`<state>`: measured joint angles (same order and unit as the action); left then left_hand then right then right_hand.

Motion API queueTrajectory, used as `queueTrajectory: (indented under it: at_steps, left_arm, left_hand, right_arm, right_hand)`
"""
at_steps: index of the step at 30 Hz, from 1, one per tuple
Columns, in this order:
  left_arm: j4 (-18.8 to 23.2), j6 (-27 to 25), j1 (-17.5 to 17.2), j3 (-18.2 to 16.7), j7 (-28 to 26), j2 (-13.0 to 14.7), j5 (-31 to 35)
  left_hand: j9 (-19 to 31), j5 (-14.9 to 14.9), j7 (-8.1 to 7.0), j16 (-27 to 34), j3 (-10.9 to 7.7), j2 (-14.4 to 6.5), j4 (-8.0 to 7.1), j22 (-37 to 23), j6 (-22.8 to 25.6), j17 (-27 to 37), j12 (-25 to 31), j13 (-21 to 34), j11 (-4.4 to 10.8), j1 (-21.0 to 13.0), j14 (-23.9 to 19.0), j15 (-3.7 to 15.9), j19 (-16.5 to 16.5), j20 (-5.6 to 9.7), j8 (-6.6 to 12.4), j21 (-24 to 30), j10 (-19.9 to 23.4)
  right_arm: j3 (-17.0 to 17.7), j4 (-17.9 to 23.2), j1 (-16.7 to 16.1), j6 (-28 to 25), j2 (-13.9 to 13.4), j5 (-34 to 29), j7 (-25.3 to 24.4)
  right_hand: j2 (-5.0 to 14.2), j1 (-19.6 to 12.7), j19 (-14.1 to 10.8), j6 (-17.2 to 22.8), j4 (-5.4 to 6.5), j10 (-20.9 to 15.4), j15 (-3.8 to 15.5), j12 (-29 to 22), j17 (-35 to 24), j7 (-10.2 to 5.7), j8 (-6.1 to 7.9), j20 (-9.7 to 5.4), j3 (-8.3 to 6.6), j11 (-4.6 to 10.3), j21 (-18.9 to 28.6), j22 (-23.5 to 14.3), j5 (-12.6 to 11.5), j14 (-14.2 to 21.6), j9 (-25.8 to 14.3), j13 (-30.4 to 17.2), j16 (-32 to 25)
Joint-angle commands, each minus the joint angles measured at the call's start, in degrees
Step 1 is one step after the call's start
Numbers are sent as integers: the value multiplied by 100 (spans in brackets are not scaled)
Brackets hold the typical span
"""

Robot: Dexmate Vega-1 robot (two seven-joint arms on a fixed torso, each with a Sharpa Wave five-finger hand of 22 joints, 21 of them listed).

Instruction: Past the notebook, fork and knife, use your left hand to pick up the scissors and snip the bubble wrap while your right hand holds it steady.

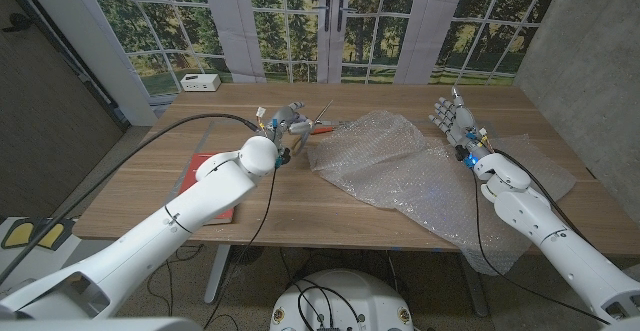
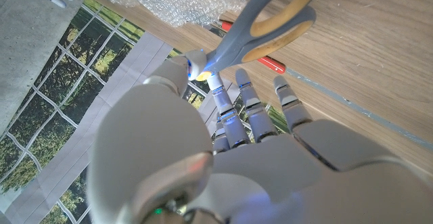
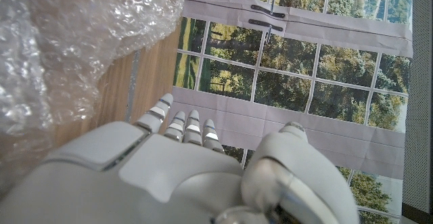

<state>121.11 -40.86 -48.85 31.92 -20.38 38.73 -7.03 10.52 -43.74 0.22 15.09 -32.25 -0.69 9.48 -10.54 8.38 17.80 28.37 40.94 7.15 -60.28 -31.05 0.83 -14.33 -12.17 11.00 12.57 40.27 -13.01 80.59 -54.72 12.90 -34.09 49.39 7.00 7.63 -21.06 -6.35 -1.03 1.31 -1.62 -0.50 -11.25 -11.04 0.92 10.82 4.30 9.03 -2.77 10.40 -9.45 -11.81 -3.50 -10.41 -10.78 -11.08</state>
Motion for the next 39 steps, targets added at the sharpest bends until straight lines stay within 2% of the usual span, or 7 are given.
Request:
queueTrajectory:
  at_steps: [1,13,21,28,39]
  left_arm:
    - [-36,265,-30,-131,63,33,-444]
    - [-46,311,-33,-161,33,33,-762]
    - [-80,446,-104,-248,42,10,-1055]
    - [-95,543,-183,-314,-12,17,-1252]
    - [-222,849,-320,-539,93,-23,-1811]
  left_hand:
    - [11,-39,28,28,14,-24,-3,-22,61,-18,1006,422,206,-57,-165,14,-62,-12,-11,15,267]
    - [12,-73,84,74,31,2,0,-30,235,-102,1138,451,257,-72,-572,115,-129,-13,28,36,340]
    - [15,-138,81,25,9,48,-19,-36,352,-318,1262,433,308,-52,-991,235,-222,-12,22,64,450]
    - [18,-169,102,1,-5,51,-33,-36,444,-384,1337,437,328,-35,-1144,307,-232,-14,29,60,512]
    - [20,-174,113,-36,20,41,-36,-37,462,-400,1386,451,337,-38,-1173,300,-242,-14,6,57,476]
  right_arm:
    - [10,-16,-2,-9,-12,7,5]
    - [35,-21,-24,21,-21,23,37]
    - [68,26,-83,52,-43,32,28]
    - [80,74,-123,46,-54,37,1]
    - [111,140,-168,89,-59,20,-63]
  right_hand:
    - [-17,23,-9,-20,1,10,16,-4,-15,-41,17,43,-32,30,33,-20,15,-3,-17,-19,-41]
    - [-16,22,-5,-26,-1,18,11,0,-14,-44,15,65,-39,40,31,-20,15,-3,-17,-19,-40]
    - [-23,5,-4,-25,-14,17,12,-1,-10,-46,15,68,-46,35,31,-20,15,-6,-17,-19,-36]
    - [-25,-4,-5,-27,-21,14,17,-2,-8,-51,14,70,-53,45,31,-20,14,4,-17,-19,-39]
    - [-18,2,-6,-29,-17,12,20,-3,-11,-50,14,77,-59,56,31,-21,16,3,-17,-19,-39]
